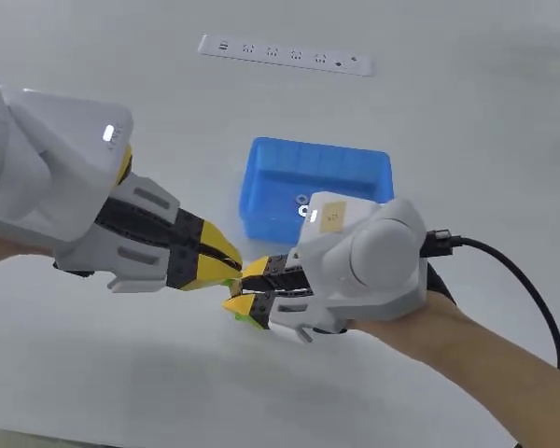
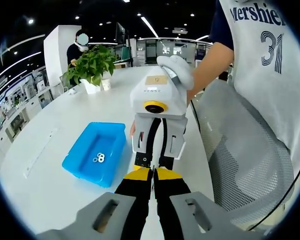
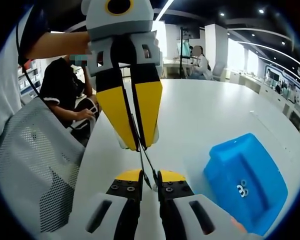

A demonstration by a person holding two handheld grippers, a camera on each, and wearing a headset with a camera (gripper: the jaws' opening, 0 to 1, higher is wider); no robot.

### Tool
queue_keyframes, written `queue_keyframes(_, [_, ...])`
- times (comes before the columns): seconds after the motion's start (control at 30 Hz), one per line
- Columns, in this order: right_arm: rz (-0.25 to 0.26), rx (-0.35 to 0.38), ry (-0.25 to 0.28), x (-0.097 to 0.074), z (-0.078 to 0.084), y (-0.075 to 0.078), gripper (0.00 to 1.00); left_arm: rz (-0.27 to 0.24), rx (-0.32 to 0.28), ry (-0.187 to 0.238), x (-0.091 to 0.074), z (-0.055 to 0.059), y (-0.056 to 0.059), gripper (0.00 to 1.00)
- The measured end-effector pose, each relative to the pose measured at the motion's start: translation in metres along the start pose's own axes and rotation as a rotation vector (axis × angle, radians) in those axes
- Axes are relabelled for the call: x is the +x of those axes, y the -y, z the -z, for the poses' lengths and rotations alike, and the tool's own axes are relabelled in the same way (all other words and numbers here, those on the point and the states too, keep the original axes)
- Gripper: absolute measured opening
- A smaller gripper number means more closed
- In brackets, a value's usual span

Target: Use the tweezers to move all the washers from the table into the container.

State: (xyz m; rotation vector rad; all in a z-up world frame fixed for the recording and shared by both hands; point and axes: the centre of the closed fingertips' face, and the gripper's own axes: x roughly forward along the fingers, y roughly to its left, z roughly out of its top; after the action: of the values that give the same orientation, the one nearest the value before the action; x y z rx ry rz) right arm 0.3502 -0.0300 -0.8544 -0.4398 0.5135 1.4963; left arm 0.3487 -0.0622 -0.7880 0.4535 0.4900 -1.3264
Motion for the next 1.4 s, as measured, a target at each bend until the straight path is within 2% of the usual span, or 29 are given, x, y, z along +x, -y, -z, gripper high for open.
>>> queue_keyframes(0.33, [-0.016,0.026,0.004,0.0,0.0,-0.001,0.11,0.001,0.0,-0.003,-0.001,0.0,0.001,0.06])
queue_keyframes(0.47, [-0.017,0.006,-0.013,0.0,0.0,-0.001,0.11,0.001,0.007,-0.009,0.0,-0.001,0.001,0.05])
queue_keyframes(0.67, [-0.006,-0.004,-0.003,-0.007,-0.007,0.001,0.11,-0.011,0.028,-0.003,-0.005,-0.009,-0.001,0.05])
queue_keyframes(1.03, [0.054,-0.037,0.043,-0.034,-0.036,0.014,0.11,-0.038,0.12,0.022,-0.019,-0.045,-0.011,0.05])
queue_keyframes(1.4, [0.146,-0.091,0.068,-0.069,-0.058,0.04,0.11,-0.049,0.232,0.048,-0.024,-0.085,-0.027,0.05])
